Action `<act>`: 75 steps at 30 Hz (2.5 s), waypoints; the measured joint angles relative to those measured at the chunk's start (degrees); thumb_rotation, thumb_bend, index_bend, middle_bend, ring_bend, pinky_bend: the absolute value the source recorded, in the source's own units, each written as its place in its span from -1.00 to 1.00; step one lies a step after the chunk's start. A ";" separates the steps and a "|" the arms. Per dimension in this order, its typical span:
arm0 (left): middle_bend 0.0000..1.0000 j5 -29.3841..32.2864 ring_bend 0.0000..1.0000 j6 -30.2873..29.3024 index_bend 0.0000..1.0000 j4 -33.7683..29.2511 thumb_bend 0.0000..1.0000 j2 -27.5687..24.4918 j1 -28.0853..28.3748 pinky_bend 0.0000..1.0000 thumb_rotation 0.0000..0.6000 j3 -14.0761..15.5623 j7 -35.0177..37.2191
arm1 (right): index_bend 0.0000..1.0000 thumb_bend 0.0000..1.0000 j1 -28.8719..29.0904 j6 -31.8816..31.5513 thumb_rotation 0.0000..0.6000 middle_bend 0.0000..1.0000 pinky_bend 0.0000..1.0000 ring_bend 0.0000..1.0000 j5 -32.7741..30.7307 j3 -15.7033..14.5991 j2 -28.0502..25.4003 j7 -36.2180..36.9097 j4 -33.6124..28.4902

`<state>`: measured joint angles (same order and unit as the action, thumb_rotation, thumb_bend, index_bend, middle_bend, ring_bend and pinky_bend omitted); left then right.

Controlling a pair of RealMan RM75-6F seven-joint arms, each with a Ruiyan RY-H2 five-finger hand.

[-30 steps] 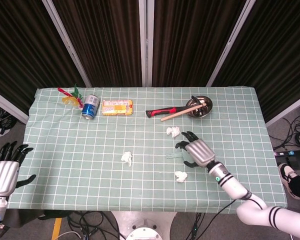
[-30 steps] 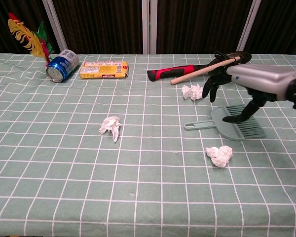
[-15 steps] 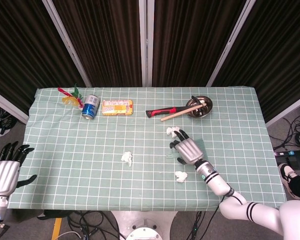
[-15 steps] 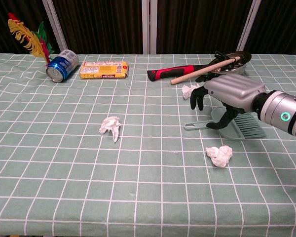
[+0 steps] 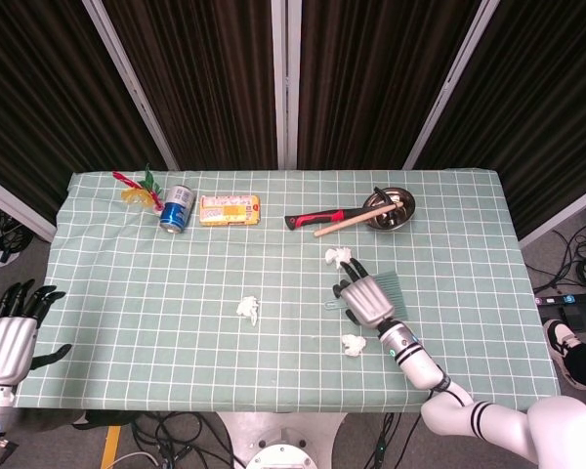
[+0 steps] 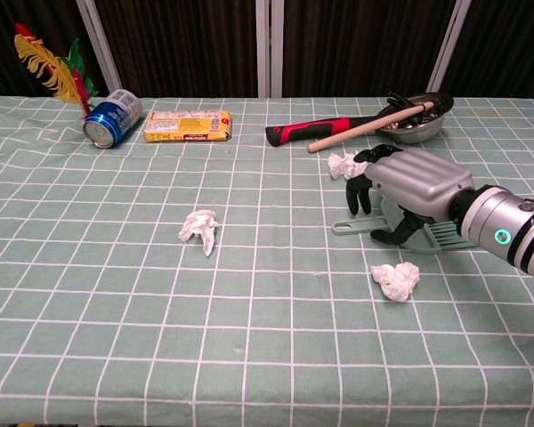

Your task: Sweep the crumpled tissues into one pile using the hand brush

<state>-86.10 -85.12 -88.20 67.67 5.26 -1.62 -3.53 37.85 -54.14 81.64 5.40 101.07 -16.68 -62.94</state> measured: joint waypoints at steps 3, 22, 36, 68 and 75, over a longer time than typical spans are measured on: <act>-0.68 -0.11 -0.90 -0.02 -0.58 0.10 -1.00 0.02 0.07 -0.86 1.00 -0.06 0.08 | -0.13 -0.55 0.05 0.02 1.00 -0.12 -0.90 -0.88 -0.12 -0.11 0.09 -0.13 0.23; -0.68 0.23 -0.90 0.26 -0.58 0.86 -1.00 0.35 -0.08 -0.86 1.00 -0.04 0.92 | -0.04 -0.37 1.32 1.43 1.00 -0.03 -0.90 -0.83 -0.86 -0.52 2.09 -1.81 2.05; -0.68 0.20 -0.90 0.23 -0.58 0.13 -1.00 0.03 -0.01 -0.86 1.00 -0.13 0.13 | 0.14 -0.13 0.54 -4.89 1.00 0.14 -0.89 -0.64 0.95 1.83 -7.08 3.31 -6.18; -0.68 2.76 -0.90 2.06 -0.58 -6.02 -1.00 -2.72 0.76 -0.86 1.00 -0.86 -6.48 | 0.15 -0.12 17.90 0.83 1.00 0.14 -0.86 -0.64 10.67 1.50 4.70 72.35 21.20; -0.68 2.43 -0.90 1.93 -0.58 -6.06 -1.00 -2.63 0.81 -0.86 1.00 -0.75 -6.39 | 0.15 -0.12 19.59 -2.24 1.00 0.14 -0.86 -0.64 11.02 1.35 7.79 80.32 19.43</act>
<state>-83.67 -83.18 -94.26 65.04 6.07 -2.37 -9.92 57.44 -56.39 92.66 6.75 108.86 63.64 -43.51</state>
